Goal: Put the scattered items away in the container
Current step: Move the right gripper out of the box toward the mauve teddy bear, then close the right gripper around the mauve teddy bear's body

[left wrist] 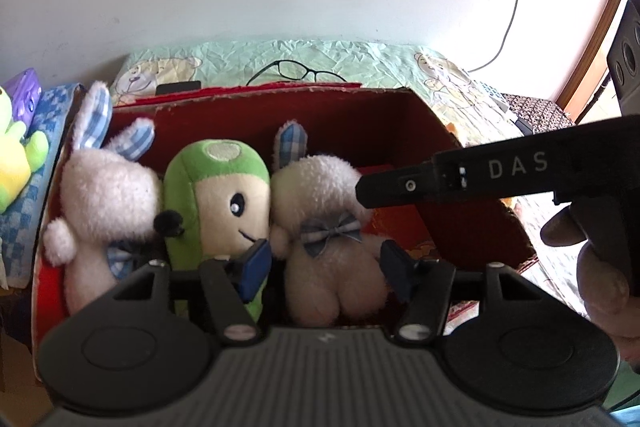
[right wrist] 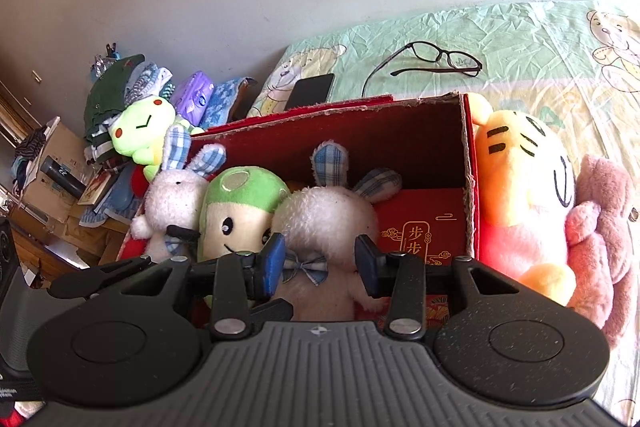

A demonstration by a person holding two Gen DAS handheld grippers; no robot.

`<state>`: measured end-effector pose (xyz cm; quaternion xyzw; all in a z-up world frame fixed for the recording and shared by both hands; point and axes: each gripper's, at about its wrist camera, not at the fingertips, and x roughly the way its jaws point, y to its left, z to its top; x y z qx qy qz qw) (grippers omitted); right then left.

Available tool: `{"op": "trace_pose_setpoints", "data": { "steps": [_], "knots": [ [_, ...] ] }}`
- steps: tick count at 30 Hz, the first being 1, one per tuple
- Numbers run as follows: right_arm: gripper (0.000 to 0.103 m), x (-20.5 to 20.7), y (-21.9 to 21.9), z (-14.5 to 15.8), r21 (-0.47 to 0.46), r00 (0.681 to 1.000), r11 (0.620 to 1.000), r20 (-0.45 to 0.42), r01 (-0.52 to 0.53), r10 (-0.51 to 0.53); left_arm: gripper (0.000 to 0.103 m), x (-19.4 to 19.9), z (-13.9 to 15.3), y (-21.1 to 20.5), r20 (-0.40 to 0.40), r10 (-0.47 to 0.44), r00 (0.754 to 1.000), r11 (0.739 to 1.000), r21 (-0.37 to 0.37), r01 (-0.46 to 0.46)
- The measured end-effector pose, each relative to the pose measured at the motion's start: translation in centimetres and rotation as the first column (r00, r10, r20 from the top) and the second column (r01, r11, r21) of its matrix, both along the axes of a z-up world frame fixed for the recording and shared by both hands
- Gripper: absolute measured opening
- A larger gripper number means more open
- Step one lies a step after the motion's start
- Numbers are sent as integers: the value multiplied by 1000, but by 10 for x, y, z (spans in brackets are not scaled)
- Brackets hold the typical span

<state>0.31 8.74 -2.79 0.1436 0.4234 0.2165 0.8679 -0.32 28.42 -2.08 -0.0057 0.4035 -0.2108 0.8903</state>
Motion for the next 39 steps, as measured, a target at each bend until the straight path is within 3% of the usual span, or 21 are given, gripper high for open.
{"op": "trace_pose_setpoints", "data": {
  "steps": [11, 22, 30, 39],
  "knots": [
    [43, -34, -55, 13, 138, 991, 984, 56, 117, -126, 63, -22, 21, -16, 50, -27, 998, 995, -91, 32],
    [43, -44, -148, 0, 162, 967, 955, 17, 248, -254, 63, -51, 27, -108, 78, -237, 968, 963, -111, 244],
    [43, -41, -217, -44, 112, 947, 945, -126, 308, -294, 61, -48, 4, -186, 15, -284, 959, 956, -74, 284],
    [44, -23, -239, -81, 131, 954, 966, -237, 221, -185, 61, -22, -30, -238, -5, -187, 982, 976, 111, 186]
  ]
}}
